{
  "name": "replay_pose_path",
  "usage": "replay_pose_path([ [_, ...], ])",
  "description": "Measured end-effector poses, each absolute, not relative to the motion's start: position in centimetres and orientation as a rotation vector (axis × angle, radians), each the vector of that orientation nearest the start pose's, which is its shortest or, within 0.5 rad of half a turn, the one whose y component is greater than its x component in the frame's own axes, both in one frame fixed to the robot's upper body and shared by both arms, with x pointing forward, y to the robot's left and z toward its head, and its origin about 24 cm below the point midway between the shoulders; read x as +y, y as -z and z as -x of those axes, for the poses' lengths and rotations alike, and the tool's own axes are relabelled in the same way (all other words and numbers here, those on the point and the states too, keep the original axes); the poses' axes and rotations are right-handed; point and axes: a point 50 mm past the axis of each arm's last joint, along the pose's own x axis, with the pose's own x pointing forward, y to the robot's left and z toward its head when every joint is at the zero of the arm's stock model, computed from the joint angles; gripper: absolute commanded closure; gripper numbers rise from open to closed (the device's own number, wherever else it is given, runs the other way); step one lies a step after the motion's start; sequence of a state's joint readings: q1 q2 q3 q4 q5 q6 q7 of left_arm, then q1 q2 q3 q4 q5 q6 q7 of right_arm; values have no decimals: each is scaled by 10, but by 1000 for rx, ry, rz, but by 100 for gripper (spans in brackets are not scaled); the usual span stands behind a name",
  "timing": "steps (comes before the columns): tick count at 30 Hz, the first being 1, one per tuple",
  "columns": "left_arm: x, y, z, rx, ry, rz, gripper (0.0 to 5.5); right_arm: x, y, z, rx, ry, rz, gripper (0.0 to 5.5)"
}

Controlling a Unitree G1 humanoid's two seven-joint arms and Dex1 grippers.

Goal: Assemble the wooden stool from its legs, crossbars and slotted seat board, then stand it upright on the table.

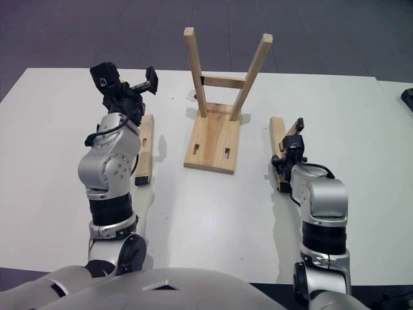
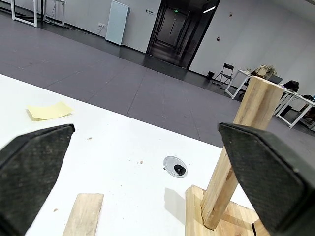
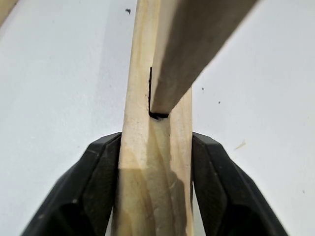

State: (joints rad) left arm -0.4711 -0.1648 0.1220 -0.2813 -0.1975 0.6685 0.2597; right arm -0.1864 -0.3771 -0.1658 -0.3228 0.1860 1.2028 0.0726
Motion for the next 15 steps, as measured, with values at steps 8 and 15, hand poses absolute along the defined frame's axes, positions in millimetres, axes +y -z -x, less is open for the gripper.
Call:
replay_pose_path([
  [8,111,-167,-308,-21,64,403,10,-248,-110,-261,318,-40,3,342],
  [15,94,-220,-291,-175,603,727,10,-248,-156,-257,21,-329,-78,342],
])
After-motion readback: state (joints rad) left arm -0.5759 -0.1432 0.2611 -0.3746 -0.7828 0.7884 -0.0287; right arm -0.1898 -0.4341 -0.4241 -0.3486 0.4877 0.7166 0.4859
